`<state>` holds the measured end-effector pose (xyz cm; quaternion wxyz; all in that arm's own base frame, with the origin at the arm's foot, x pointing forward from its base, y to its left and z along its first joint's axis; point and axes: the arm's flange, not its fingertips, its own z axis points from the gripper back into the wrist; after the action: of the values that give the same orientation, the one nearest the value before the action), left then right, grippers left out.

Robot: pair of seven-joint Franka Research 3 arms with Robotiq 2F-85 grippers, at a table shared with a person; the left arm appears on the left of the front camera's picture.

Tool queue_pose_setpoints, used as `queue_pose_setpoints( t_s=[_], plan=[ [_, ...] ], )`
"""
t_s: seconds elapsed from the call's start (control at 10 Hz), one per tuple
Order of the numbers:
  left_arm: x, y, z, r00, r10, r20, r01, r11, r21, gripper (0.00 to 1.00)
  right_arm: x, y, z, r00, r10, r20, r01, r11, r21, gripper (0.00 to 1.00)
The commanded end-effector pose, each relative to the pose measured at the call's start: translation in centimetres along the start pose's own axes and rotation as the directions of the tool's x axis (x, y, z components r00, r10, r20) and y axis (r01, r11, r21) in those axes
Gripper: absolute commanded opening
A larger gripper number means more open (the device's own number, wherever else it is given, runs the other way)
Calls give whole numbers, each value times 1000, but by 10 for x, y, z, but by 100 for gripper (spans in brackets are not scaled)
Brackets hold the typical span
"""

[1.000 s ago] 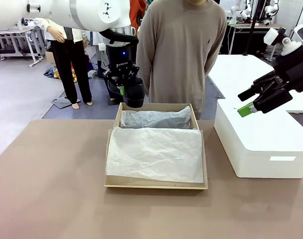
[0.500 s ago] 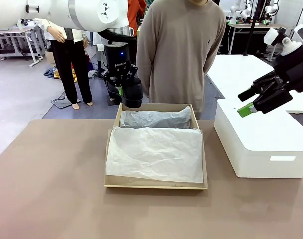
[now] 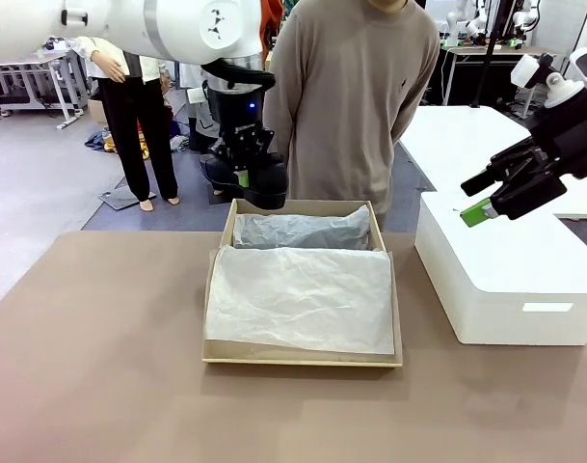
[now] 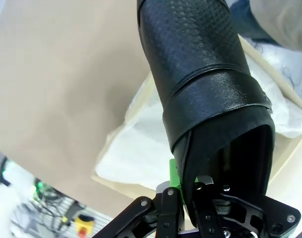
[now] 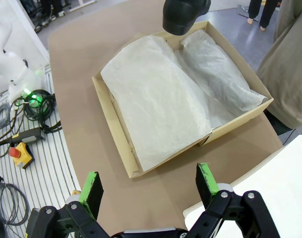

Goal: Pack the shoes into the box.
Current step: Place the other shoe of the Shoes into the Shoes Box.

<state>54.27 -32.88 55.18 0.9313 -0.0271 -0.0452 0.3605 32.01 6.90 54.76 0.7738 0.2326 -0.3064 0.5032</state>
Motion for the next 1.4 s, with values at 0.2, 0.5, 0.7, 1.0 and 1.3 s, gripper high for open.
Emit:
queue_pose_setpoints(
  t_s=[0.2,0.5,0.7,1.0,1.3],
  plan=[
    [-48,-41,13,951,300,69,-300,954,-12,0,1,-3,0,999,21,34,-21,1000,16,100],
    [-74,-65,4,929,367,40,-365,929,-56,0,1,-3,0,999,21,34,-21,1000,16,100],
    [-84,-73,4,935,347,66,-346,938,-35,0,1,-3,0,999,21,34,-21,1000,16,100],
    [-85,-65,-10,947,322,17,-321,946,-48,0,1,-3,0,999,21,34,-21,1000,16,100],
    [-87,-67,-14,949,314,27,-313,949,-40,0,1,-3,0,999,21,34,-21,1000,16,100]
  ],
)
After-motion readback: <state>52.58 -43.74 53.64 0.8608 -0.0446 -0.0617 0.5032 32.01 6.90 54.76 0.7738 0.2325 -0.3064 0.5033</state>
